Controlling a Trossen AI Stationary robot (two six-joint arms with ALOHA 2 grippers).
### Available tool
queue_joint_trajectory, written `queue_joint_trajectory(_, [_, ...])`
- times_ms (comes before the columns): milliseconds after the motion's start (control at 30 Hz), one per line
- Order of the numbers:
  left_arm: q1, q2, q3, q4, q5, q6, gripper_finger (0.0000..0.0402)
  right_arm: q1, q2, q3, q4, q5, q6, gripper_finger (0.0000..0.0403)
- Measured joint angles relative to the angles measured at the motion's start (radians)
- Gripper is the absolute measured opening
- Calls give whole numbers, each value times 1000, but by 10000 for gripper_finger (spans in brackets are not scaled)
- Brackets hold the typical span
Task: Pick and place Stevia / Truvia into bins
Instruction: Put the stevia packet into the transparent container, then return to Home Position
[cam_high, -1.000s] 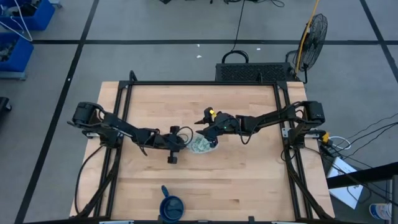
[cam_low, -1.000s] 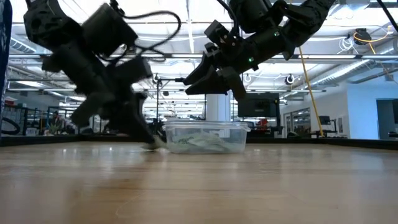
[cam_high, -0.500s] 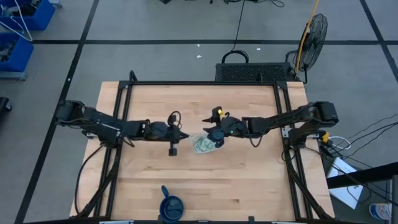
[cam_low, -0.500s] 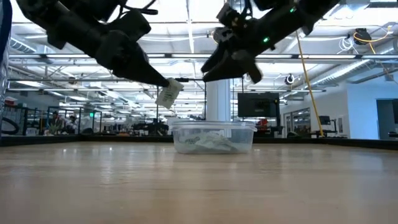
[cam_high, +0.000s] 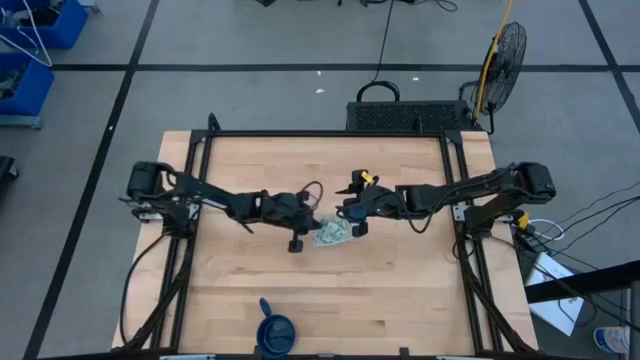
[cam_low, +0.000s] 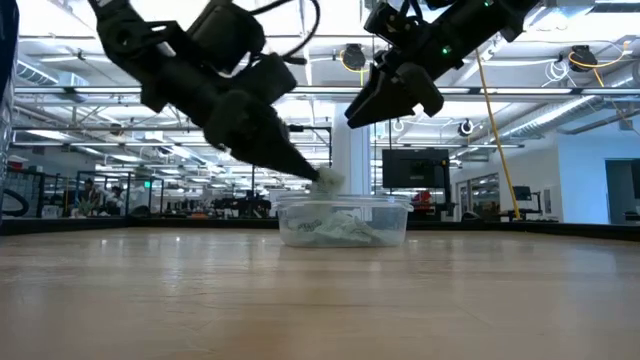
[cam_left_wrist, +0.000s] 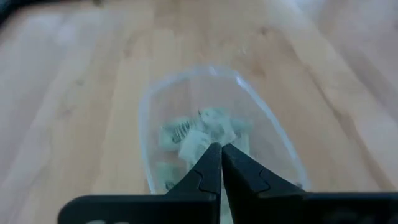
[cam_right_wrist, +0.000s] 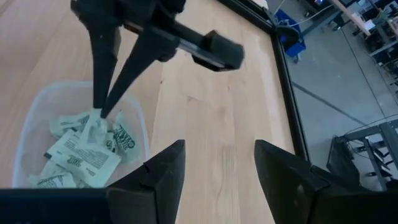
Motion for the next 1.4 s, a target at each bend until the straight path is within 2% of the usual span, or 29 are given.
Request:
queue_joint_trajectory(167, [-1,1,57,-129,-27,14,22,0,0,0,-7,0,0,187])
queue_joint_trajectory(267, [-4,-2,65,-146,-46,10,32,0,0,0,-13,1,0,187])
queue_joint_trajectory(433, [-7,-3,65,-146,-85,34,90,0,0,0,-11,1,2,187])
queue_joint_trajectory(567, [-12,-43,64,-204,-192,88,139,1,-1,0,-7,21,-104,187])
queue_joint_trajectory(633, [-15,-93,77,-267,-280,160,155,3,-22,0,-22,98,-164,187])
queue_joint_trajectory(733, [-13,-229,89,-484,-441,157,168,16,-80,2,-61,281,-137,187])
queue_joint_trajectory(833, [-12,-398,106,-725,-574,87,174,41,-157,0,-158,475,-21,187])
queue_joint_trajectory(933, [-14,-578,123,-928,-657,68,175,66,-246,-1,-280,576,65,187])
queue_joint_trajectory(1067, [-13,-823,121,-1168,-701,-1,175,74,-347,0,-373,580,121,187])
queue_joint_trajectory(1167, [-13,-974,119,-1316,-695,-160,175,82,-413,1,-465,577,309,187])
queue_joint_trajectory(1233, [-12,-1078,118,-1381,-690,-205,175,82,-456,1,-550,555,421,187])
queue_joint_trajectory(1333, [-12,-1243,83,-1381,-602,-224,175,72,-542,-3,-668,378,556,187])
queue_joint_trajectory(1400, [-12,-1365,26,-1295,-484,-227,175,62,-609,-20,-624,229,597,187])
